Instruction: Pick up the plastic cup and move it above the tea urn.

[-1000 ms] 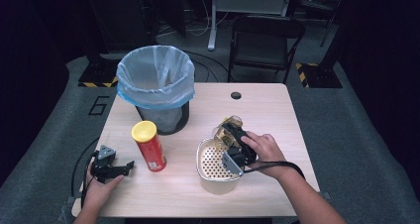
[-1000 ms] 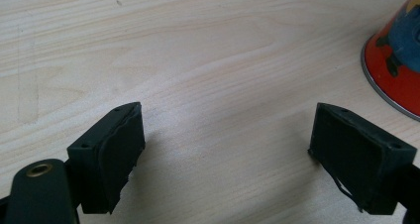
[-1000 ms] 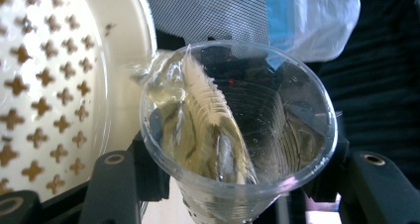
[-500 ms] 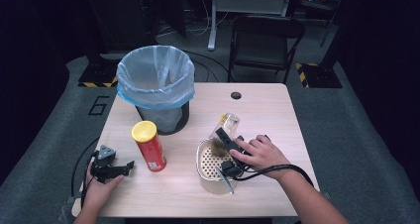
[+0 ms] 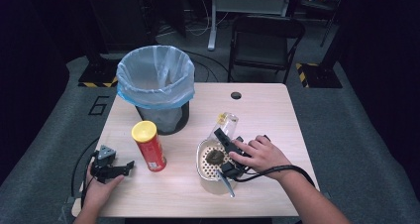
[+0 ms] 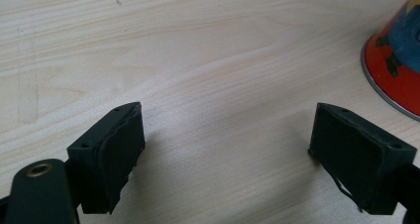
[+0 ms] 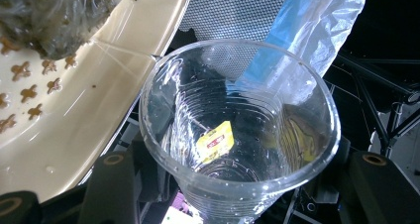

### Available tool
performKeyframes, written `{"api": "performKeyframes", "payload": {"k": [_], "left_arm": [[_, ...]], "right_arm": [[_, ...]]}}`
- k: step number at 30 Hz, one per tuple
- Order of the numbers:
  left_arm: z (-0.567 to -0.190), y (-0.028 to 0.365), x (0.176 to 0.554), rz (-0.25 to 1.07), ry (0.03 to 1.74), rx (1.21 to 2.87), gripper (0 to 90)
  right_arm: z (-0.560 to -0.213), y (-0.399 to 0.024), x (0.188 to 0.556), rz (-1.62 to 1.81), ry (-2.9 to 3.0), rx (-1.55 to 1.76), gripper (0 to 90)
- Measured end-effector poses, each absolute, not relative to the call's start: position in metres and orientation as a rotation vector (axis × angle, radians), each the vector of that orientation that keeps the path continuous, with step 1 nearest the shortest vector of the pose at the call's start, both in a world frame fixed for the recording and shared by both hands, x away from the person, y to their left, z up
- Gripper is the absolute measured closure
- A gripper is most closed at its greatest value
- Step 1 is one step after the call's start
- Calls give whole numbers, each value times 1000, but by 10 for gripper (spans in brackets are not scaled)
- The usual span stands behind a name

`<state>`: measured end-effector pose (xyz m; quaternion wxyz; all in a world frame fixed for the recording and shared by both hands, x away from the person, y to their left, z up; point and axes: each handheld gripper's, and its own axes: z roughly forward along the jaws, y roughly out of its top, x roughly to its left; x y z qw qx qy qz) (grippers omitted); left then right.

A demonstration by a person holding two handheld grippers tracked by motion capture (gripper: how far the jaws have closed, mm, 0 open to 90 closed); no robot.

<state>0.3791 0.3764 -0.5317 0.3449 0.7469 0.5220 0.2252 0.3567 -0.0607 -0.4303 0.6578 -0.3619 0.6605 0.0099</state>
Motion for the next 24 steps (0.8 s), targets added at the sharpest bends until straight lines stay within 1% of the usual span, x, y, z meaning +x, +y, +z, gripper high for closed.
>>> {"api": "performKeyframes", "payload": {"k": [24], "left_arm": [[-532, 376, 379, 585, 1356, 1939, 134]], "right_arm": [[-430, -59, 353, 19, 1479, -835, 397]]}}
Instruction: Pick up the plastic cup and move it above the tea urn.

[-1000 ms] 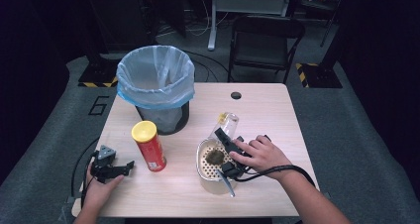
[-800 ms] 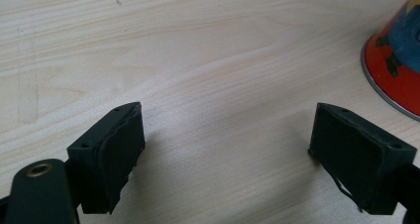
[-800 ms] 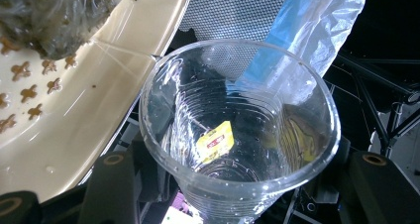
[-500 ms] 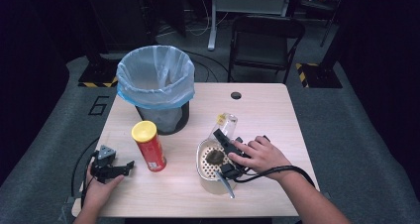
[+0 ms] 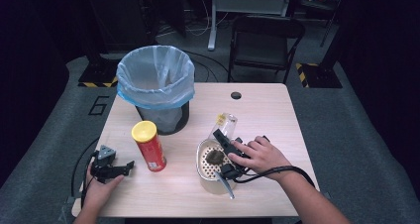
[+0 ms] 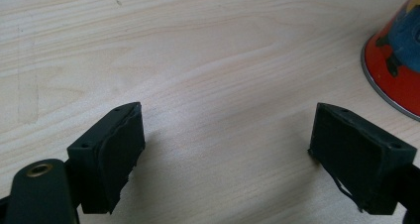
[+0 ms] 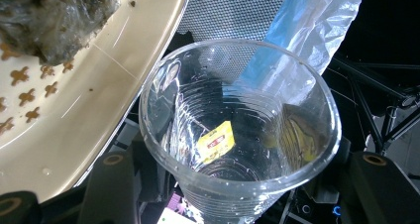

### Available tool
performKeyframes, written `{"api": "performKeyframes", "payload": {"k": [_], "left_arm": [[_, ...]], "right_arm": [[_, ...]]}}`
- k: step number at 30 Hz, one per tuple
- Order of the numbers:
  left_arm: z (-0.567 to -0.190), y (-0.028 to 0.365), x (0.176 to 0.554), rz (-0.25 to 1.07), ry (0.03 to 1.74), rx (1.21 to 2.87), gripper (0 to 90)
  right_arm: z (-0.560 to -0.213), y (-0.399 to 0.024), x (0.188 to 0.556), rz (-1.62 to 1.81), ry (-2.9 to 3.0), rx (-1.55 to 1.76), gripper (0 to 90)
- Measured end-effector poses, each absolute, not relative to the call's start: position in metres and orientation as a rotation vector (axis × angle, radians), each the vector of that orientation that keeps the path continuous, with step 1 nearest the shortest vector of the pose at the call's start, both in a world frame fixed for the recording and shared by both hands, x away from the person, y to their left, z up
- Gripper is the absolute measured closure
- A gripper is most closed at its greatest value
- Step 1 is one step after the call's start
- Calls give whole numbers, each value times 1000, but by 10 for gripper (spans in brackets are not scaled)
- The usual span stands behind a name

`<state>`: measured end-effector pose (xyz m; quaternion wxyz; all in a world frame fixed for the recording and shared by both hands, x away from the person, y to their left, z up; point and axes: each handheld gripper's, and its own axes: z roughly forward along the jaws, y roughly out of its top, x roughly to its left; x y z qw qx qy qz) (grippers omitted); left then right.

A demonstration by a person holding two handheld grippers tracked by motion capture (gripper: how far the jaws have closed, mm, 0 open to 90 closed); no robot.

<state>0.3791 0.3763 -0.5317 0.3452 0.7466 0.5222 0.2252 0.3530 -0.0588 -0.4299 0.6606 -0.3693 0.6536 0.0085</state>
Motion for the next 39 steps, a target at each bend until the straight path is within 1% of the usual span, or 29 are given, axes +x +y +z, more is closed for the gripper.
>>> {"api": "performKeyframes", "payload": {"k": [39], "left_arm": [[-532, 376, 379, 584, 1356, 1938, 133]], "right_arm": [[-427, -59, 352, 17, 1454, -838, 397]]}}
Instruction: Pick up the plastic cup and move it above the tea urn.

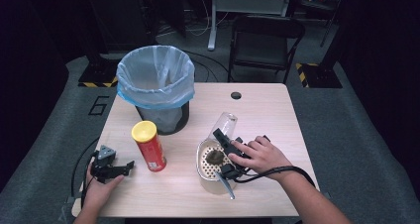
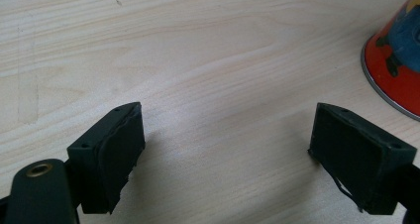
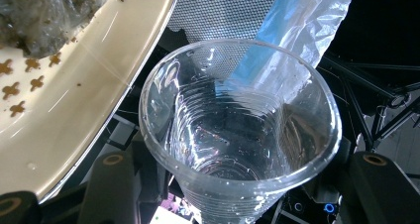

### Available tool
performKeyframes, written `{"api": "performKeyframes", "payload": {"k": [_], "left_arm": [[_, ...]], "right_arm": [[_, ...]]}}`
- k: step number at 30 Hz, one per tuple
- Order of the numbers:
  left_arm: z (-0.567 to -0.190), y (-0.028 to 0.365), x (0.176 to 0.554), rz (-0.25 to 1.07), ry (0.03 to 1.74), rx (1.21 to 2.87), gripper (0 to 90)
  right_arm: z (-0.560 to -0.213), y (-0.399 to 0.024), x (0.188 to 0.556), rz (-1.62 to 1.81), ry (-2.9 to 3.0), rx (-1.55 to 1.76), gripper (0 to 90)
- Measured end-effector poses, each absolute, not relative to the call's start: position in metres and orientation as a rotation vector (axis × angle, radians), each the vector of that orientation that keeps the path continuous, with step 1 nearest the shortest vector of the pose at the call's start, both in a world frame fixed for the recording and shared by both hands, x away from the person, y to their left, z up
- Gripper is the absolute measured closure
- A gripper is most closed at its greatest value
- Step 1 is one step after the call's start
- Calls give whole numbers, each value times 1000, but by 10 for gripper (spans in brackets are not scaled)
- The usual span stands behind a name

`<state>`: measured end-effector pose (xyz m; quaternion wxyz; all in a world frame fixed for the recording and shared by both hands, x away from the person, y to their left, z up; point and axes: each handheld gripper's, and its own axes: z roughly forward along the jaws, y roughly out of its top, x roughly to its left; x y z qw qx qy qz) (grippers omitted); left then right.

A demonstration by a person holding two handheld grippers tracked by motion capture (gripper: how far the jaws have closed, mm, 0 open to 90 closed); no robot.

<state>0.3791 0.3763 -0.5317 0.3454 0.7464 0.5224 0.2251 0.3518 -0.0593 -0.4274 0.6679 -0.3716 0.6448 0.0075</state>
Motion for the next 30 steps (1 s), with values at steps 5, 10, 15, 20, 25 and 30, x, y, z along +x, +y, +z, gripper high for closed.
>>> {"api": "performKeyframes", "payload": {"k": [5, 10, 15, 20, 25, 30], "left_arm": [[-532, 376, 379, 585, 1356, 1938, 133], [-532, 376, 379, 585, 1355, 1940, 133], [-532, 376, 379, 585, 1356, 1939, 133], [-532, 376, 379, 585, 1356, 1938, 134], [-532, 376, 379, 585, 1355, 1939, 133], [-532, 376, 379, 585, 1356, 1938, 133]], "right_arm": [[-427, -60, 352, 17, 1450, -834, 397], [-426, -60, 354, 15, 1456, -830, 397], [-425, -61, 355, 31, 1459, -816, 395], [-415, -60, 356, 173, 1494, -668, 392], [-394, -57, 353, 437, 1604, -374, 392], [-371, -64, 362, 805, 1740, 3, 392]]}}
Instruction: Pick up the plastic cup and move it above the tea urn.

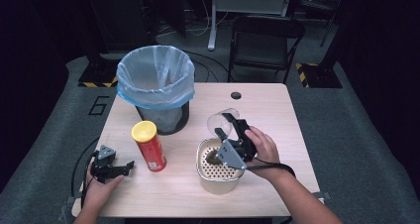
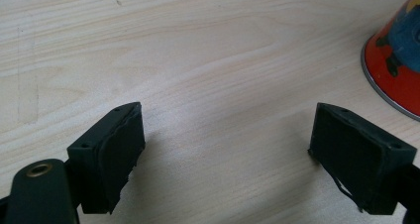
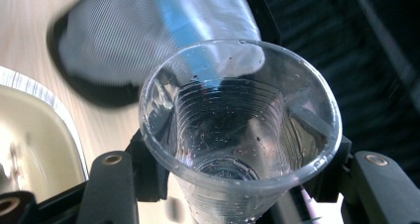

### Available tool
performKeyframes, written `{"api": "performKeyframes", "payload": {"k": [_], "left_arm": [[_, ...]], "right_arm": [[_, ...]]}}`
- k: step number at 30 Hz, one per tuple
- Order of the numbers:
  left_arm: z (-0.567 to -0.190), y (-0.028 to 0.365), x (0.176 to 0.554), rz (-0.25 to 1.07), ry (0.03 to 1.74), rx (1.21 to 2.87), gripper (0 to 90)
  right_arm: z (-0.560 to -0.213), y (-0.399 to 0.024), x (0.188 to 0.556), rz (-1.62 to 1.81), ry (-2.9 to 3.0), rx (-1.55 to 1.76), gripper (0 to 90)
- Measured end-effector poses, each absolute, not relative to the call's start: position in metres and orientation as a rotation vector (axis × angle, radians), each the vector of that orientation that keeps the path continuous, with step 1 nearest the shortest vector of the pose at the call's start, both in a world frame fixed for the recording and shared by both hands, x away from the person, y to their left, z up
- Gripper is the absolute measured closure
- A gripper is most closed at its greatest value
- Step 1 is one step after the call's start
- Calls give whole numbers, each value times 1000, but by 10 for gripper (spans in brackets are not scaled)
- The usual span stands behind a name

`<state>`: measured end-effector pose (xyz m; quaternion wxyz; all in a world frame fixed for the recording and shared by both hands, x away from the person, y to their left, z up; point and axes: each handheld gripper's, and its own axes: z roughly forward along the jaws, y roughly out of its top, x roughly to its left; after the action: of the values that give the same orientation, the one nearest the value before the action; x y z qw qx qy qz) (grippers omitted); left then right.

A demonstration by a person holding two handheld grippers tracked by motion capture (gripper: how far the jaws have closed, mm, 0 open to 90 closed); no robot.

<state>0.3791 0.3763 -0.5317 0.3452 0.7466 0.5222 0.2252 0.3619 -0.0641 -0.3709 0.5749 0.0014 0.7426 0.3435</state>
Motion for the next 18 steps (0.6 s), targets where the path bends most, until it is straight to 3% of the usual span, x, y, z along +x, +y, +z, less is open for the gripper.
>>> {"api": "performKeyframes", "payload": {"k": [11, 18], "left_arm": [[-532, 376, 379, 585, 1356, 1939, 133], [-532, 376, 379, 586, 1360, 1935, 133]], "right_arm": [[-350, -110, 398, 1503, 1963, 717, 384], [-353, -128, 409, 1604, 1996, 883, 383]]}}
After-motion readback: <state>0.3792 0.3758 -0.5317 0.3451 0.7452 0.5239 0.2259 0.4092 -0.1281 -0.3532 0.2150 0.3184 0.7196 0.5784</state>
